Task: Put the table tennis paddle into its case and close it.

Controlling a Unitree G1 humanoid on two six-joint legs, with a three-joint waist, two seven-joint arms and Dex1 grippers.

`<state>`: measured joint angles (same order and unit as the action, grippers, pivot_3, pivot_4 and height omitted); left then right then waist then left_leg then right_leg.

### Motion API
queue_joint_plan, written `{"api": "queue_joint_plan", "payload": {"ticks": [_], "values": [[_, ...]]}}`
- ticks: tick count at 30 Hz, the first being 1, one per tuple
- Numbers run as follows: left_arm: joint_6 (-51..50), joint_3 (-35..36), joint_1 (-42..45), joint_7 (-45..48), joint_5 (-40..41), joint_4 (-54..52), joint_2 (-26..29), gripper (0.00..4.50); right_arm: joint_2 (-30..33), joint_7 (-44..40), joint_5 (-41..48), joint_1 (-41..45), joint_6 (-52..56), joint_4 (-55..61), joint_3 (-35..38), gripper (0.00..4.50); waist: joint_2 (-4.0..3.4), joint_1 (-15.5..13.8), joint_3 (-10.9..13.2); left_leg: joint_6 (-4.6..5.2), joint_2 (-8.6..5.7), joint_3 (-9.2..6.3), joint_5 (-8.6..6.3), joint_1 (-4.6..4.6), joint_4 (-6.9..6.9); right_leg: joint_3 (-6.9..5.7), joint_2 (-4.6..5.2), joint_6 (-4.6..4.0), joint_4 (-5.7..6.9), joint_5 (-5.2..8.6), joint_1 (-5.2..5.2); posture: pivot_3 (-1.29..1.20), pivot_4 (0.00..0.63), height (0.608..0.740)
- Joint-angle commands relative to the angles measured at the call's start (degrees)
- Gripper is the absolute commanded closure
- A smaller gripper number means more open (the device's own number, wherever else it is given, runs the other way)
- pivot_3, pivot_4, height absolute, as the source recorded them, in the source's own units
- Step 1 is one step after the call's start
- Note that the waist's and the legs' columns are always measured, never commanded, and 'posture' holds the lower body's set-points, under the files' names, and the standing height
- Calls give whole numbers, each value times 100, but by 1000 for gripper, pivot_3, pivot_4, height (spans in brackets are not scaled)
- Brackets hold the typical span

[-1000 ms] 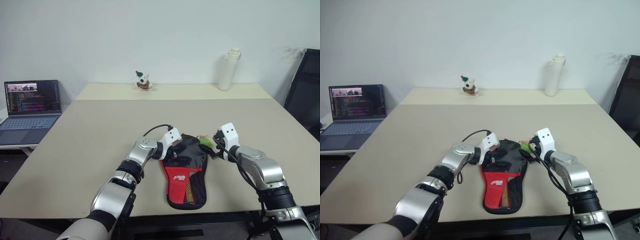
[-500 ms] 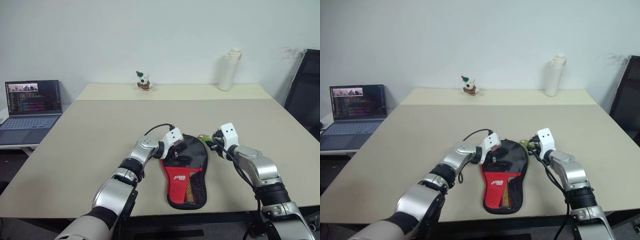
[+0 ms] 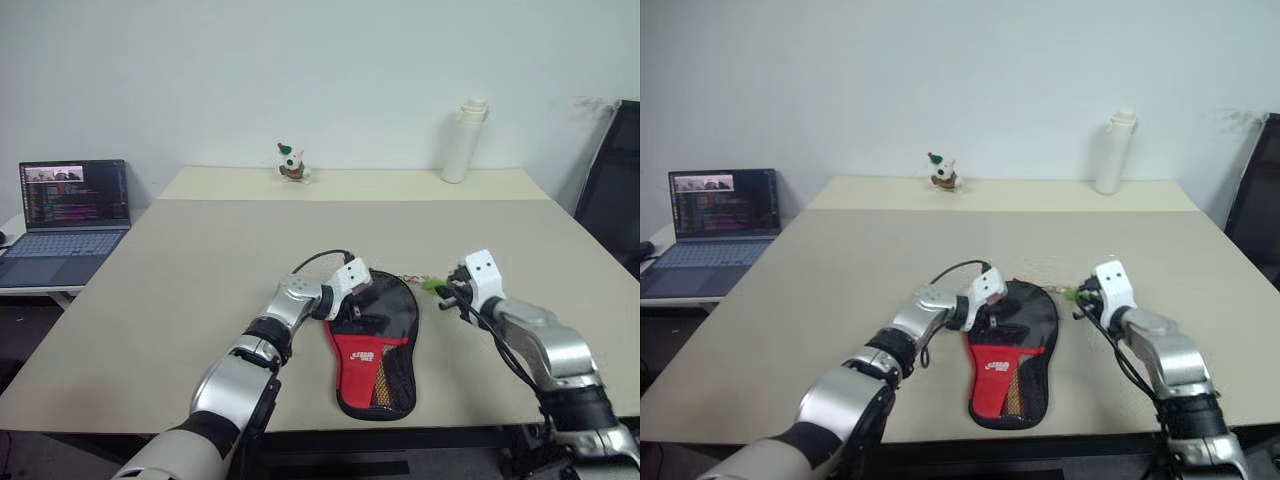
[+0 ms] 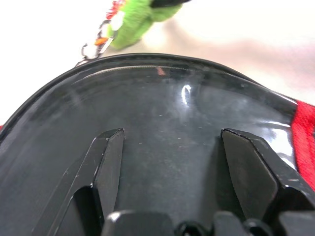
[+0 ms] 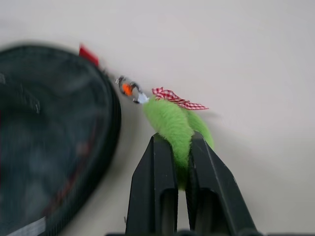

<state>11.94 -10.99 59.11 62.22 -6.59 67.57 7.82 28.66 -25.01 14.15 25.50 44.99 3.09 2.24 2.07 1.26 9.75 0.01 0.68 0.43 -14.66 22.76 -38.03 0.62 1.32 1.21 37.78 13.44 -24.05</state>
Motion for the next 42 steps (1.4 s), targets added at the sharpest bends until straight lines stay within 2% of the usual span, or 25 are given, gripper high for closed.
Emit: {"api": "queue_joint_plan", "payload": {"ticks": [1, 10, 18, 24, 28, 33, 38, 42], "values": [[48, -428, -364, 198, -453, 310, 16, 1070, 338, -123, 207, -307, 408, 942, 353, 4483, -8, -10, -10, 0, 0, -1, 0, 0, 0, -1, 0, 4, 0, 2, 1, 0, 150, 740], [-115, -330, -261, 107, -425, 378, -193, 1070, 976, -614, 1101, -1644, 1614, 2971, 734, 4483, -23, -83, -30, 1, 1, -19, -1, -33, 1, -12, -2, 27, -21, 17, 49, 0, 150, 740], [-155, -329, -195, 93, -436, 406, -279, 1070, 1162, -818, 1976, -2989, 2323, 4587, 681, 4483, -30, -121, -43, 1, 3, -38, -1, -29, 4, -28, -2, 31, -65, 15, 73, 0, 150, 740], [-162, -350, -196, 67, -467, 429, -337, 1070, 1434, -1000, 2311, -3649, 2306, 5023, 764, 4483, -28, -122, -49, 1, 2, -36, -2, -32, 4, -43, 2, 42, -77, 9, 80, 0, 150, 740], [-173, -362, -183, 20, -497, 448, -374, 1070, 1866, -1478, 2658, -4381, 2127, 5398, 939, 4483, -24, -140, -56, 1, 1, -38, -2, -29, 5, -54, 5, 43, -86, 9, 83, 0, 150, 740], [-168, -384, -172, 4, -527, 458, -365, 1070, 2075, -1699, 3376, -4927, 1847, 5687, 991, 4483, -11, -137, -88, 0, 3, -44, -2, -30, 3, -66, 5, 43, -85, 9, 88, 0, 150, 740], [-166, -401, -156, -8, -548, 461, -341, 1070, 2410, -1433, 4105, -5087, 1312, 5691, 679, 4483, -3, -135, -105, 0, 3, -49, -2, -34, 3, -67, 8, 43, -87, 9, 92, 0, 150, 740], [-161, -406, -166, 2, -551, 447, -325, 1070, 2554, -972, 4094, -4900, 1143, 5691, 462, 4483, 1, -135, -107, 0, 4, -49, -2, -30, 5, -72, 9, 43, -91, 10, 91, 0, 150, 740]]}}
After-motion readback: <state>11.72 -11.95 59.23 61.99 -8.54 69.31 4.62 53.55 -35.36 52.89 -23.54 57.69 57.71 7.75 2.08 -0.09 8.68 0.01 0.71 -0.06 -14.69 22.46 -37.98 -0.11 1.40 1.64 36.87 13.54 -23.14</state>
